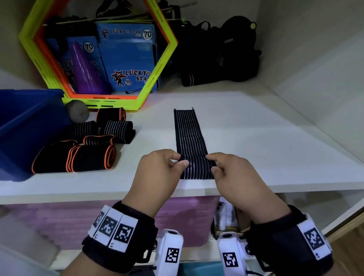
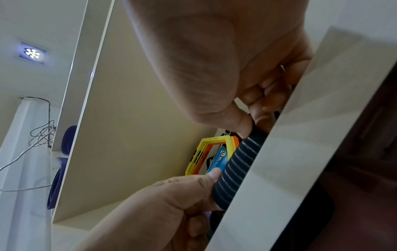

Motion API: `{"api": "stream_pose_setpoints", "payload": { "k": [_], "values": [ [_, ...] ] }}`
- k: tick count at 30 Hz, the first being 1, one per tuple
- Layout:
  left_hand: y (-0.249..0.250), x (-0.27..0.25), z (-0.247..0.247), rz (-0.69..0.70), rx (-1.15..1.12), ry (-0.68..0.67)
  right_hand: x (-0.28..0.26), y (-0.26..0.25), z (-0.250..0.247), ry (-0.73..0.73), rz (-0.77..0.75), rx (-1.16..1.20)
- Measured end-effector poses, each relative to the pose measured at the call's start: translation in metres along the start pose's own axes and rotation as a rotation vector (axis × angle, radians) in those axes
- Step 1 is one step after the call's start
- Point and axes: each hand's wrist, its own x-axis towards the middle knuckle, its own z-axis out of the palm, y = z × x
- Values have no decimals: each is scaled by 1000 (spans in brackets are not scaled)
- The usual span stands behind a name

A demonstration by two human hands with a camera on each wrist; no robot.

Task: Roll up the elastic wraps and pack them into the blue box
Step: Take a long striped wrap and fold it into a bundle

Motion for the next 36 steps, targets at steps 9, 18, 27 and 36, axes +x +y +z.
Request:
{"api": "stream_pose_setpoints", "payload": {
  "k": [9, 18, 27, 36],
  "values": [
    [-3, -4, 8, 275, 125, 54, -1, 0, 6, 62, -73, -137],
    [-6, -16, 4, 269, 191, -106, 1, 4, 2, 42, -160, -122],
    [-11, -27, -2, 242, 77, -130, -5, 12, -11, -82, -176, -38],
    [0, -22, -7, -83, -274, -71, -12, 9, -8, 60, -24, 223]
  ]
}}
